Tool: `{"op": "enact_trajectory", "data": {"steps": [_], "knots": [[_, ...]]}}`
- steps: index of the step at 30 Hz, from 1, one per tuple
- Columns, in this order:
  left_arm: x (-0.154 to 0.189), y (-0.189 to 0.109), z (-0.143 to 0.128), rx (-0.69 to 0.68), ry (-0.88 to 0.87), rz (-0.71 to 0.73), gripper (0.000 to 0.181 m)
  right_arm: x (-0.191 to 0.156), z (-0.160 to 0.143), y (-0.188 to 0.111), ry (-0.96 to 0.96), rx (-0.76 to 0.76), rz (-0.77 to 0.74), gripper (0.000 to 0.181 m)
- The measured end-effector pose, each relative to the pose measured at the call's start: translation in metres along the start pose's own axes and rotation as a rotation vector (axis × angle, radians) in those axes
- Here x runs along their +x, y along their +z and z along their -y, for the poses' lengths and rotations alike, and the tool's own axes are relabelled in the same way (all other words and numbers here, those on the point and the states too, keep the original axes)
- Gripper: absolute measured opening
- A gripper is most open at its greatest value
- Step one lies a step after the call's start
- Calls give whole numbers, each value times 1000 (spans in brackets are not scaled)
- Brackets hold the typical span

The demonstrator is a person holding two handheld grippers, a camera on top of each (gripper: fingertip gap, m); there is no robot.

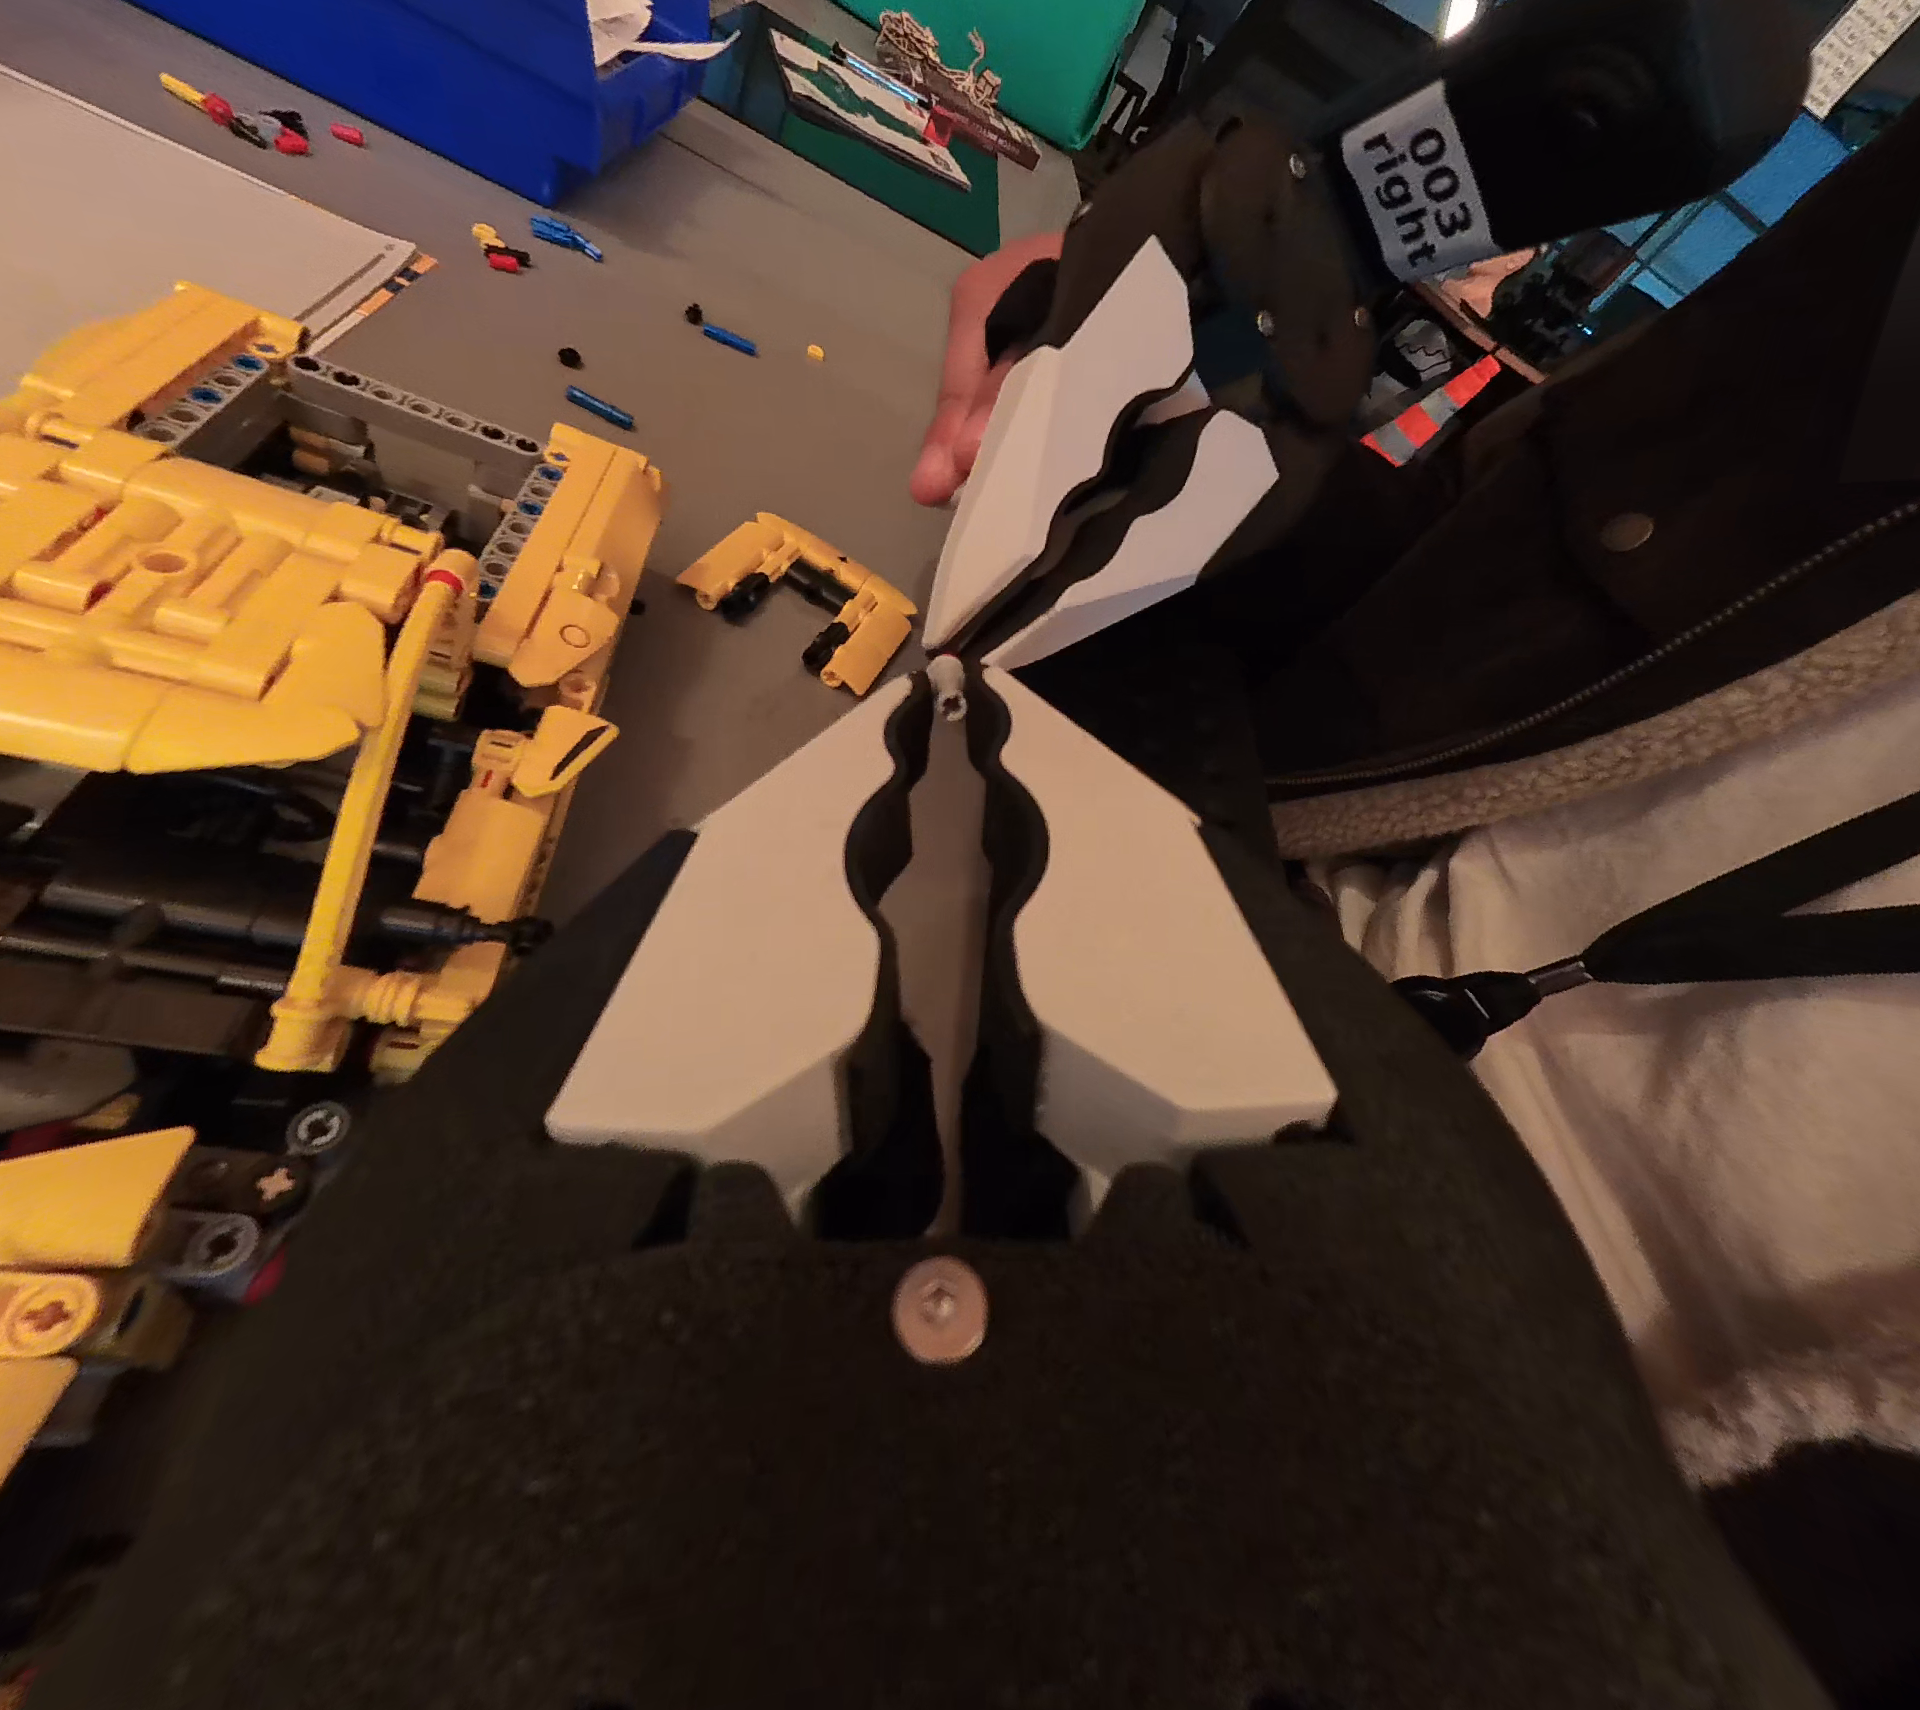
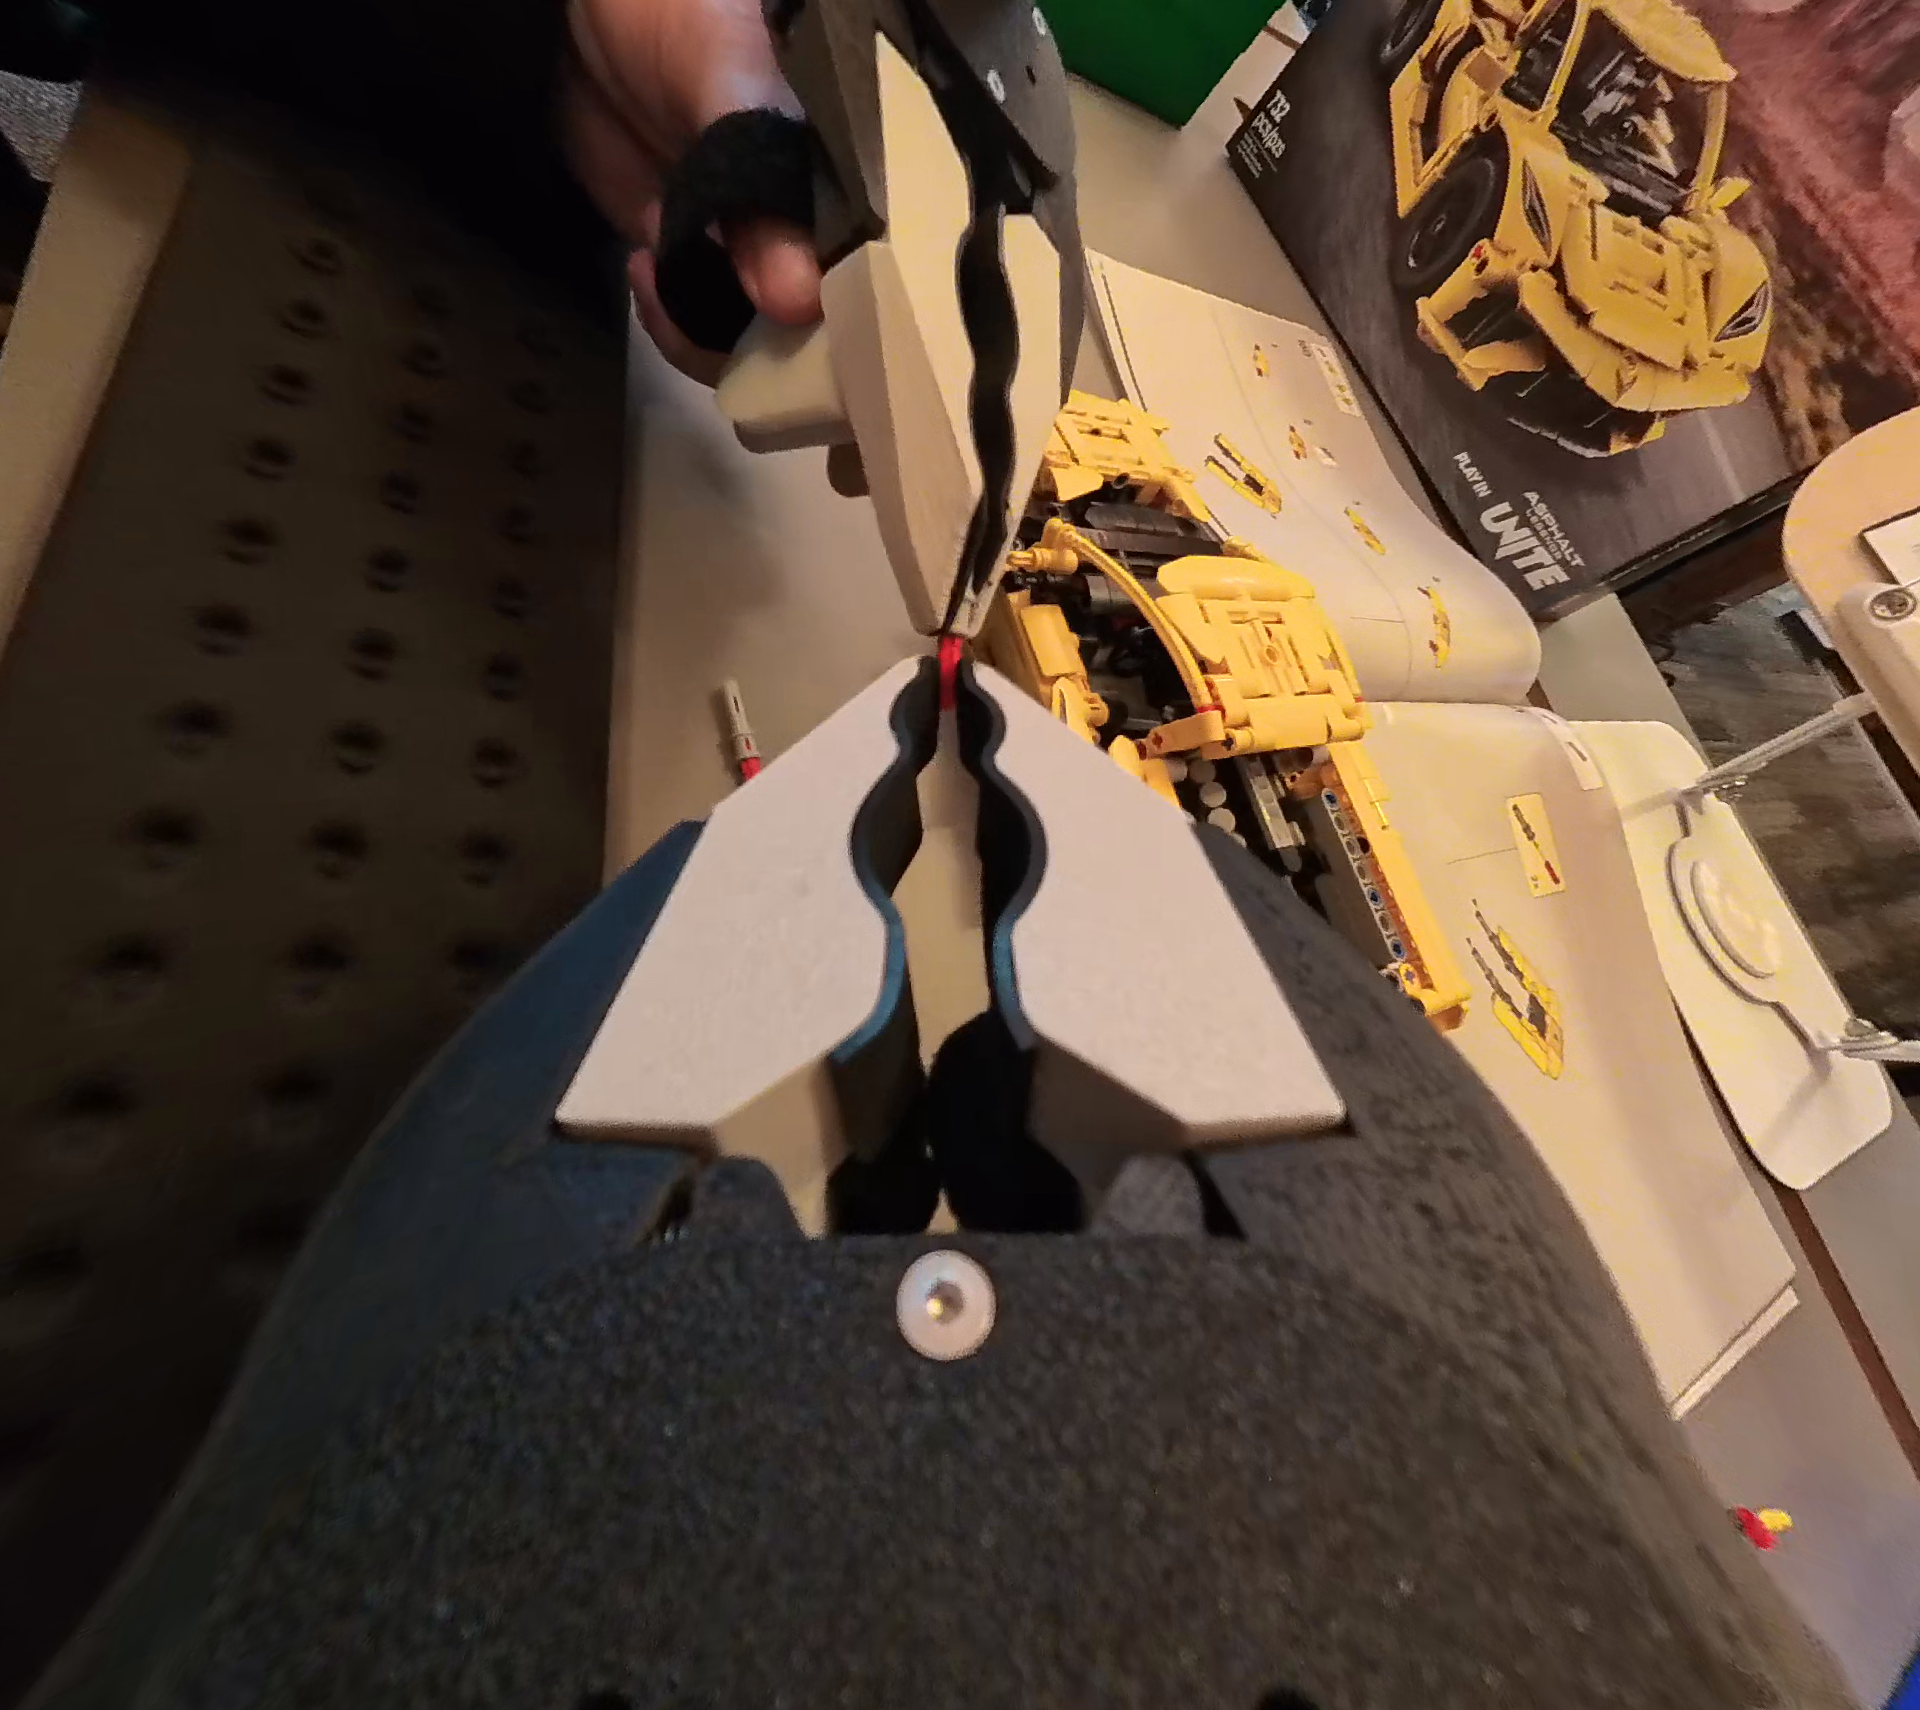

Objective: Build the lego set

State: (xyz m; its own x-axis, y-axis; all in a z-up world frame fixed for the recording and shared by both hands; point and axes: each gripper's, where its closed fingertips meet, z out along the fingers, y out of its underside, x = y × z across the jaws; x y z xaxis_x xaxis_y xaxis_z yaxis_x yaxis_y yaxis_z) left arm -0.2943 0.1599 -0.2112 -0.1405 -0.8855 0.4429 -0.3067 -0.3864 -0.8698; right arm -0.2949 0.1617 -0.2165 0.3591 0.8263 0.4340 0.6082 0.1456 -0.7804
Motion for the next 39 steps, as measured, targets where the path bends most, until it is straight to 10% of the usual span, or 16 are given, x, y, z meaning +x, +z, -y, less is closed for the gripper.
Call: {"op": "enact_trajectory", "data": {"steps": [6,8,12,22,30,39], "knots": [[21,25,-31,-175,61,-63,6,-18,37,4,57,155,96,0],[9,28,-28,-164,71,17,5,2,11,-2,-87,61,-61,0],[-12,-9,-5,-7,-10,53,5,40,-22,-34,255,78,-31,0],[-29,-17,4,44,-65,132,6,22,-46,-21,380,-40,53,26],[-17,-12,5,38,-48,90,6,-88,-66,-80,253,-135,312,13],[51,-12,7,48,-83,-350,6,-96,-69,-66,58,-8,831,20]]}}
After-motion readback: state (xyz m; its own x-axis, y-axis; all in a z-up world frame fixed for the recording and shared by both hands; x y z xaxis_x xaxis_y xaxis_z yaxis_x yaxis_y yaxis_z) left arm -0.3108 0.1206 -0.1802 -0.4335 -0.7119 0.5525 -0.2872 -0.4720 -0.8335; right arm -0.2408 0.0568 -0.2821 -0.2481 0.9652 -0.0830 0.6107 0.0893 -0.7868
